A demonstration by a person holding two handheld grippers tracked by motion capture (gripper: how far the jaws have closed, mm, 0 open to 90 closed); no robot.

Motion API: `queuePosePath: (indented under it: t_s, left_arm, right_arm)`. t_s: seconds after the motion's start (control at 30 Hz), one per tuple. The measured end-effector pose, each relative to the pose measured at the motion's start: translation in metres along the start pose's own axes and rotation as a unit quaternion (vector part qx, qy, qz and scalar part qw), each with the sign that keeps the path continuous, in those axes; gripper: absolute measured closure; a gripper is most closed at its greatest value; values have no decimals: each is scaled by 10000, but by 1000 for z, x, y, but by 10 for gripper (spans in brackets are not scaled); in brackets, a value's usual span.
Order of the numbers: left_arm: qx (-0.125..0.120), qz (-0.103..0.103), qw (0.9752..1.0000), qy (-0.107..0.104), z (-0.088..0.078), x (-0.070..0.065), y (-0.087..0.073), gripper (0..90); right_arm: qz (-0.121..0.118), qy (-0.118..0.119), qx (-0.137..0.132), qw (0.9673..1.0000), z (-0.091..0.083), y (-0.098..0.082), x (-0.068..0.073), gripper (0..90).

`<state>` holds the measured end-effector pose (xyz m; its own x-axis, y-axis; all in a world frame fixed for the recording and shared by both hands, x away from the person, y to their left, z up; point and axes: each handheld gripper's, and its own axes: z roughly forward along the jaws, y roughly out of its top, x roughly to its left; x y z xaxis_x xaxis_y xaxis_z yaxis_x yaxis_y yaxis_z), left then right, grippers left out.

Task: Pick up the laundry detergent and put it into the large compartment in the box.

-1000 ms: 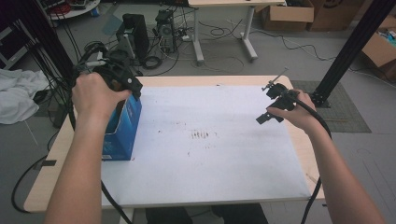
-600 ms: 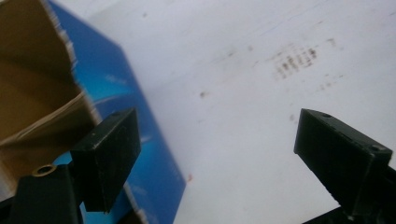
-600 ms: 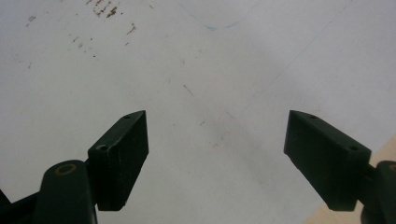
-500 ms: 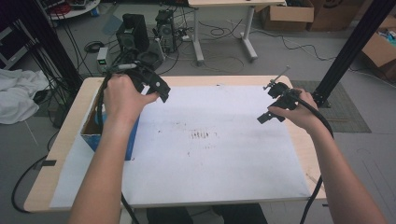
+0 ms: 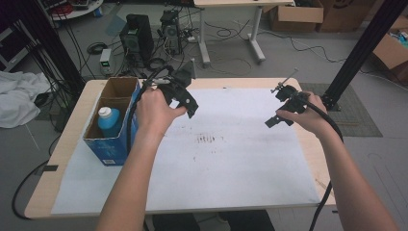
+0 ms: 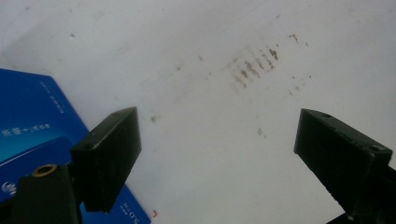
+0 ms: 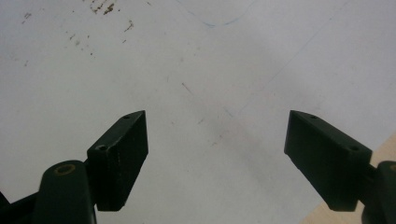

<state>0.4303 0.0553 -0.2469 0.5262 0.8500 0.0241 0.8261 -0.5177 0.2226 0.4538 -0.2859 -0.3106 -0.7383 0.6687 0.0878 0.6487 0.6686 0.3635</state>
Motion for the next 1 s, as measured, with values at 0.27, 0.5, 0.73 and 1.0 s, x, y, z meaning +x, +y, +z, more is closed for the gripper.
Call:
queuePosePath:
  t_s: [0.27, 0.5, 0.73, 1.0]
  left_arm:
    - [145, 188, 9997, 38, 15, -14, 7, 154]
    - [143, 231, 9996, 47, 19, -21, 12, 153]
    - [148, 329, 9993, 32, 22, -27, 14, 149]
    - [163, 317, 9993, 58, 21, -26, 13, 149]
  right_arm:
    - [9, -8, 2, 10000, -1, 0, 0, 216]
    - [2, -17, 1, 10000, -2, 0, 0, 215]
    - [11, -16, 11, 10000, -2, -1, -1, 215]
    - [35, -12, 23, 10000, -2, -2, 0, 215]
